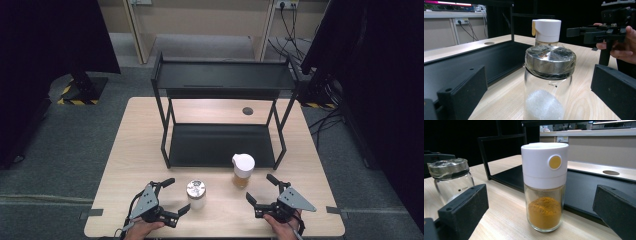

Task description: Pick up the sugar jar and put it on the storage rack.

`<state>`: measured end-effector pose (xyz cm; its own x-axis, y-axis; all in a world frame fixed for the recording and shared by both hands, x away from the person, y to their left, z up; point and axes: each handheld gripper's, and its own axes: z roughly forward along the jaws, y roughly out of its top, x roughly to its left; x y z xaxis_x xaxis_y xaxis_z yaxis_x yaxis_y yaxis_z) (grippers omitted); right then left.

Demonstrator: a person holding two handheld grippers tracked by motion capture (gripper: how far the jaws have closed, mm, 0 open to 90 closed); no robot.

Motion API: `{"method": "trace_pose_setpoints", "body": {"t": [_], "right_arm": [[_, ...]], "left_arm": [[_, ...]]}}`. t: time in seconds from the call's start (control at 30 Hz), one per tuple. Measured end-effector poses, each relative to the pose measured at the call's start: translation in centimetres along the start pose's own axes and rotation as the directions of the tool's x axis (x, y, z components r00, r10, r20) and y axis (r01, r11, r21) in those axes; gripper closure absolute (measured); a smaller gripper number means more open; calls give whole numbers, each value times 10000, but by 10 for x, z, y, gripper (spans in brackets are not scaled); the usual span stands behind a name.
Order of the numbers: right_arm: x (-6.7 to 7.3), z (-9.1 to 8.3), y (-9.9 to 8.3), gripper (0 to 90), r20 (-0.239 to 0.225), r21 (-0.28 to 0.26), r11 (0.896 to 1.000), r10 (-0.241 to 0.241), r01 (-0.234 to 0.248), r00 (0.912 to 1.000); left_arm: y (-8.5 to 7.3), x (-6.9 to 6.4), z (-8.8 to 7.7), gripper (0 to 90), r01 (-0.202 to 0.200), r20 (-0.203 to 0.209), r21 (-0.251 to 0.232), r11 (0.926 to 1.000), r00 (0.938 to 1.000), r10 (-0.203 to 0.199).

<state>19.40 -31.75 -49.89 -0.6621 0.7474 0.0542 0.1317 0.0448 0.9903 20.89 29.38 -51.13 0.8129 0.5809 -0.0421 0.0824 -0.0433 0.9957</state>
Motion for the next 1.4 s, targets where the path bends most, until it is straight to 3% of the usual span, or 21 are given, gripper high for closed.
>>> {"method": "trace_pose_setpoints", "body": {"t": [0.77,1.03,1.4], "right_arm": [[-1,1,-2,4,12,17,9998,174,-174,9998],[-1,2,-2,4,28,26,9999,157,-158,9999],[-1,2,-2,4,6,32,9999,163,-163,9999]], "left_arm": [[-1,-2,2,1,-67,61,-38,10000,10000,67],[-2,-4,3,2,86,-54,-135,9999,9999,-86],[-2,-9,11,1,215,121,114,9997,9997,-216]]}}
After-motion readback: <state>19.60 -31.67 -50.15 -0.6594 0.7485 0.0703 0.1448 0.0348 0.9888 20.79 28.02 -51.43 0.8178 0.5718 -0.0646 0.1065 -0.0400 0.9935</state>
